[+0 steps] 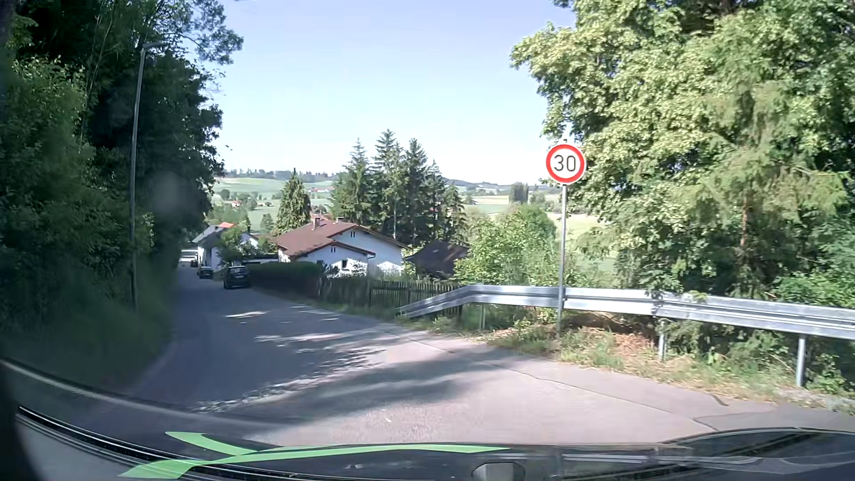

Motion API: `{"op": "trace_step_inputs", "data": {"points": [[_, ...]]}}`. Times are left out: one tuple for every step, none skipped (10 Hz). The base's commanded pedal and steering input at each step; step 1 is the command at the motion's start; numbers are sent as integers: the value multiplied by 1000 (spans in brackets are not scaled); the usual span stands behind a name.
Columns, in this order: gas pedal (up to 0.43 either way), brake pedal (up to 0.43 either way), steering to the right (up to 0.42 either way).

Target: Follow the waypoints while adhering to traffic rules and regulations

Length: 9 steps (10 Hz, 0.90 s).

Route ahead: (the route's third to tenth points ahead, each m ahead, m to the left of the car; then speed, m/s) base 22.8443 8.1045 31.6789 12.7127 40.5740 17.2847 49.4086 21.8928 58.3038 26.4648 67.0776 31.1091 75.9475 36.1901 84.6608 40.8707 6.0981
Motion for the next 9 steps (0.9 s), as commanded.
{"op": "trace_step_inputs", "data": {"points": [[0,165,-160],[0,165,-160],[0,165,-159],[0,165,-159],[0,159,-159],[0,159,-158],[0,165,-158],[0,165,-157],[0,165,-157]]}}
